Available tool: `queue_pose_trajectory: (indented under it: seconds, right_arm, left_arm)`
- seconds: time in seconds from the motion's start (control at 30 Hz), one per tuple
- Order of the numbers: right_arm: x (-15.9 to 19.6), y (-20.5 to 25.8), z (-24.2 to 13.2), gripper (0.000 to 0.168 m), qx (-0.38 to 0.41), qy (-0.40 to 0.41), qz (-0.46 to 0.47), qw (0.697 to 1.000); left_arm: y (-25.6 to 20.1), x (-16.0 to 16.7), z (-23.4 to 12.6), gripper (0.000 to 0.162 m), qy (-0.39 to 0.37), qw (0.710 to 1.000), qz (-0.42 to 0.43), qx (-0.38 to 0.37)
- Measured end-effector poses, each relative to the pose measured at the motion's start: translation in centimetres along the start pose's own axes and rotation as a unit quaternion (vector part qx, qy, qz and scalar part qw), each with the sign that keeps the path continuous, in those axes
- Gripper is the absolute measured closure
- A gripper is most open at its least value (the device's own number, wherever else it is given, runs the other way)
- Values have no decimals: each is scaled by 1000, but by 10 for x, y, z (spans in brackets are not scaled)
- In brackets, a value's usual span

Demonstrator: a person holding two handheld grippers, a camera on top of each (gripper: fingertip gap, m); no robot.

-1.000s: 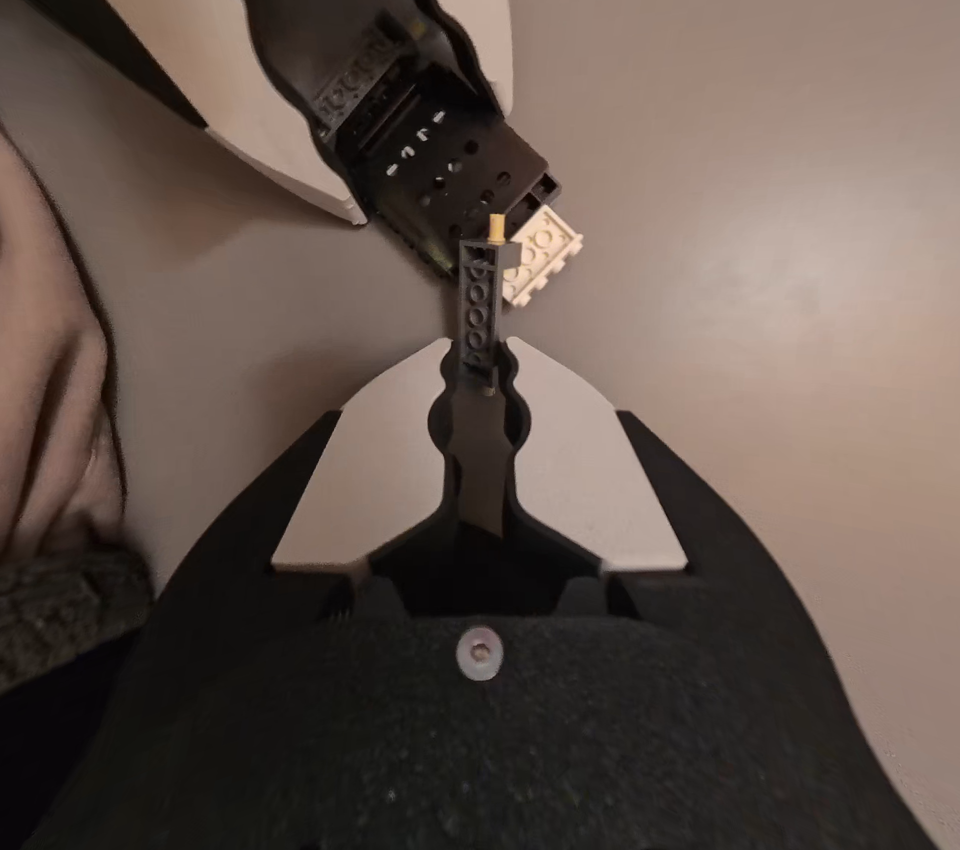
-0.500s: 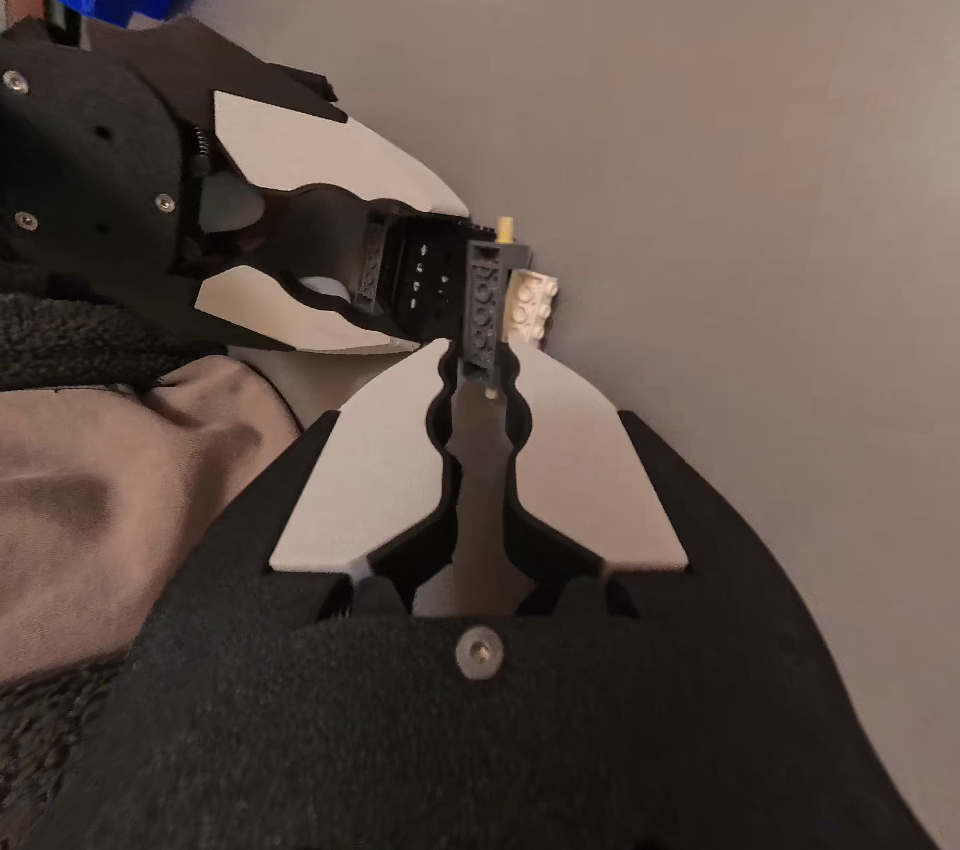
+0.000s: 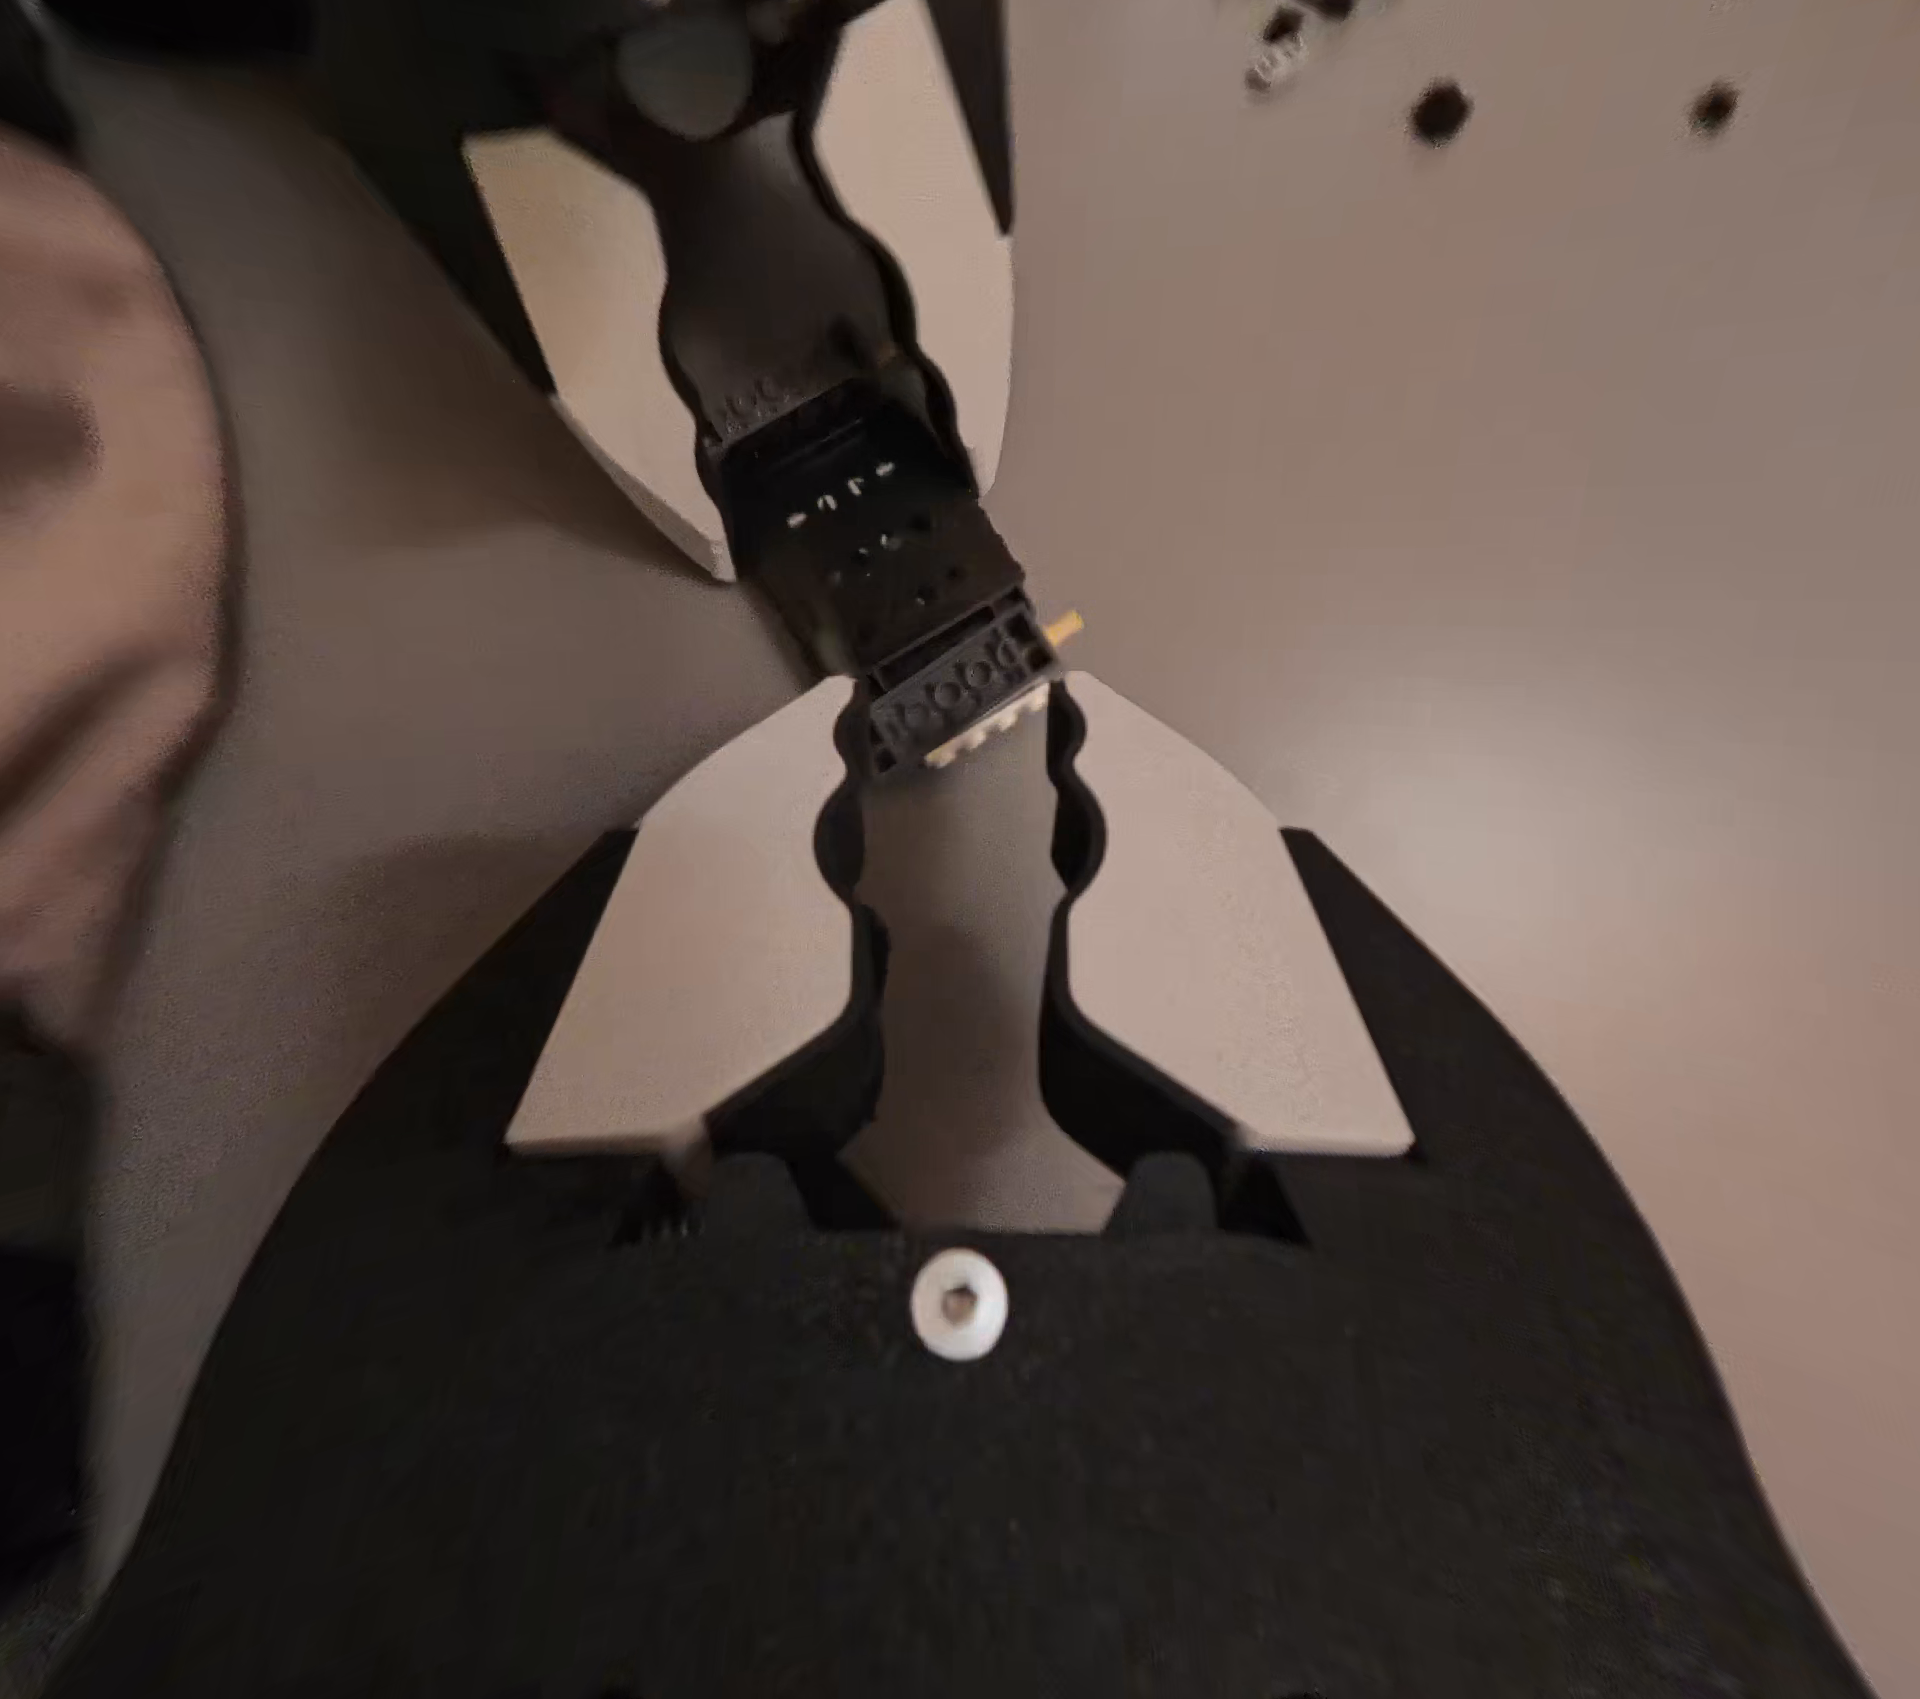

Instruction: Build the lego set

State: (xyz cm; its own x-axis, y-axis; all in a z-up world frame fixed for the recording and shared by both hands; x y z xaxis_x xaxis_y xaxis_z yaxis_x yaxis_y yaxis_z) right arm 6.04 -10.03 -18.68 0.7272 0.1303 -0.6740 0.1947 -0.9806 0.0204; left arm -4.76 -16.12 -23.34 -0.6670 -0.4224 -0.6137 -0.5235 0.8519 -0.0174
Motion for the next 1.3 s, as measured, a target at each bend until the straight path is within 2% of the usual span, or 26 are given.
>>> queue_pose_trajectory:
  seconds: [0.1, 0.2, 0.33, 0.5, 0.67, 0.73, 0.8, 0.93, 1.07, 1.17, 1.3]
  right_arm:
    - [-6, 8, 18, 137, 3, 9, -91, 996]
    - [0, 6, 32, 143, -3, 35, -105, 994]
    - [-2, -2, 34, 143, -26, 28, -55, 998]
    - [0, -2, 39, 141, -9, 31, -53, 998]
    - [-1, -15, 22, 138, 4, -11, 10, 1000]
    - [5, -20, 14, 138, 6, -21, 45, 999]
    - [13, -21, 10, 138, 1, -26, 78, 997]
    - [25, -14, 13, 139, 1, -35, 110, 993]
    - [32, -7, 18, 139, -2, -32, 118, 992]
    - [32, -6, 17, 139, -1, -38, 115, 993]
    - [32, -6, 16, 139, -10, -46, 122, 991]
  left_arm:
    - [2, 2, -1, 103, -8, 1000, 11, 11]
    - [3, 4, -3, 103, -12, 1000, 17, 17]
    - [4, 7, -5, 103, -12, 999, 34, 21]
    - [5, 7, -5, 103, -13, 999, 36, 24]
    - [5, 8, -5, 102, -14, 999, 43, 21]
    - [3, 10, -6, 87, -7, 998, 46, 32]
    - [3, 10, -7, 80, -8, 999, 41, 29]
    - [4, 0, -8, 86, -28, 999, 11, 20]
    - [3, -1, 1, 91, 12, 1000, -9, 5]
    - [5, -5, 3, 103, 26, 999, -23, -9]
    - [6, -8, 4, 104, 37, 999, -18, -15]
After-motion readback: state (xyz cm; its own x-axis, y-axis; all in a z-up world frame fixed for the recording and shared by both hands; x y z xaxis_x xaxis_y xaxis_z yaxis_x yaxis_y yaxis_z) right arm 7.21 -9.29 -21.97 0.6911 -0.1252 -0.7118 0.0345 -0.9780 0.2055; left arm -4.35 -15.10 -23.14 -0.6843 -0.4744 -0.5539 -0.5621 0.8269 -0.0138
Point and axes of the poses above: each gripper's, where its closed fingertips meet, z out along the fingers, x out of its underside, y = z × x across the jaws, the point moved 6 cm from there along -z, back along the fingers
